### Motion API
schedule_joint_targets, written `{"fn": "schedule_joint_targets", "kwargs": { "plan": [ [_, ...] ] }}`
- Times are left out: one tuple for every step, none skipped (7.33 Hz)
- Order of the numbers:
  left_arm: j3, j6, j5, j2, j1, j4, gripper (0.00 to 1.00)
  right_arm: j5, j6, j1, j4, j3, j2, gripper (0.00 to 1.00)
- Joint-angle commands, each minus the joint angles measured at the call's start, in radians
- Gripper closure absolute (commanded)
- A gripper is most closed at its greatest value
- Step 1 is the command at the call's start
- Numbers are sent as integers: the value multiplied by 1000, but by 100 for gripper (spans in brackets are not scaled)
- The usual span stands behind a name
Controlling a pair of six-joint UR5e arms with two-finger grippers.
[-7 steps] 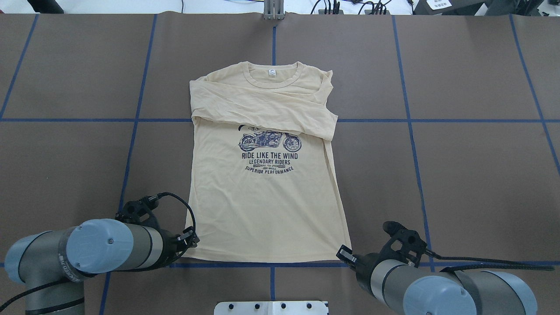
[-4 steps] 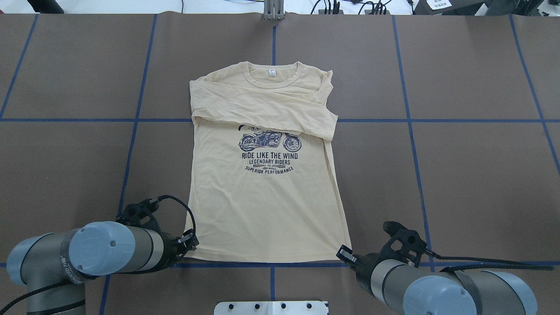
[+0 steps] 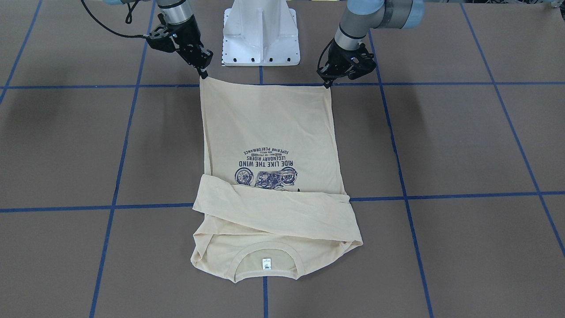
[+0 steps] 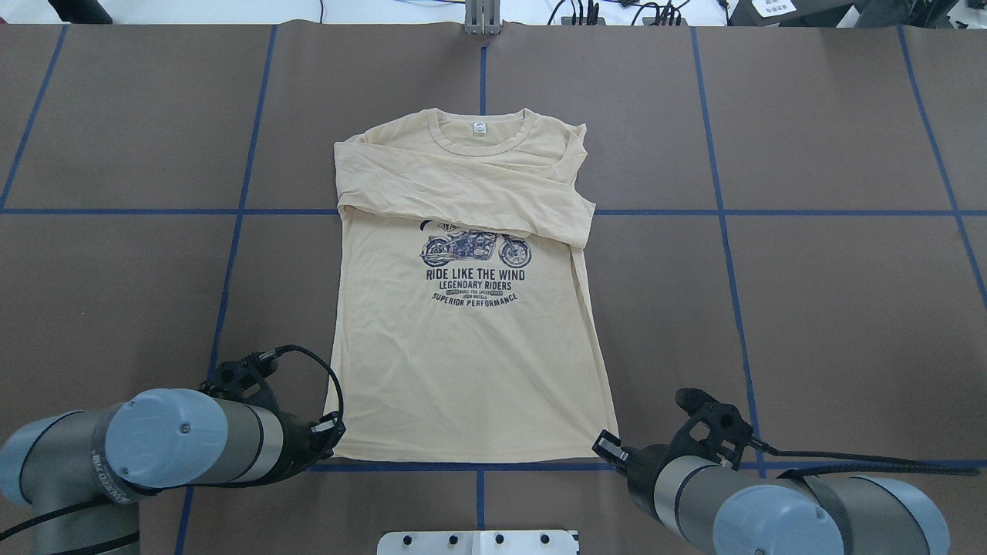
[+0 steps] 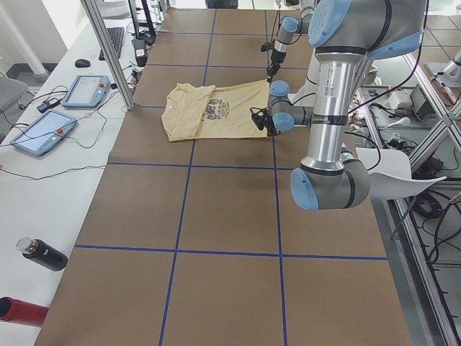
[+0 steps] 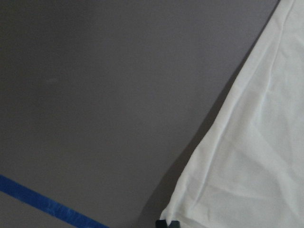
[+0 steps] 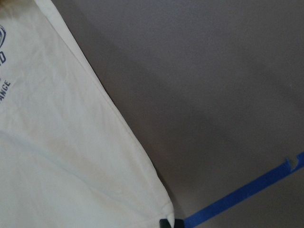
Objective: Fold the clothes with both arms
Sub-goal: 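Grasp both hem corners nearest the robot with left and right grippers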
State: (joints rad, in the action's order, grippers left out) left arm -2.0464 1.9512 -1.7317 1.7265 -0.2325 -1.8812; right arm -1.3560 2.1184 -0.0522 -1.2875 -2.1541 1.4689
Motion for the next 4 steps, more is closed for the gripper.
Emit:
{"fn": "schedule_joint_targets", "kwargs": {
  "plan": [
    [-92,-8,-37,-1,-8,50,100,-2,-8,-29,-15,-17,-5,100],
    [-86,-147,-39,20,-93,50,100,-41,-24,-102,-24,11,-13,100],
    [-45,-313,-46,110,-251,54,100,-148,-90,-223,-26,55,-65,100],
    [95,-348,-69,201,-343,48,100,-228,-138,-333,-27,156,-173,100]
  ]
}}
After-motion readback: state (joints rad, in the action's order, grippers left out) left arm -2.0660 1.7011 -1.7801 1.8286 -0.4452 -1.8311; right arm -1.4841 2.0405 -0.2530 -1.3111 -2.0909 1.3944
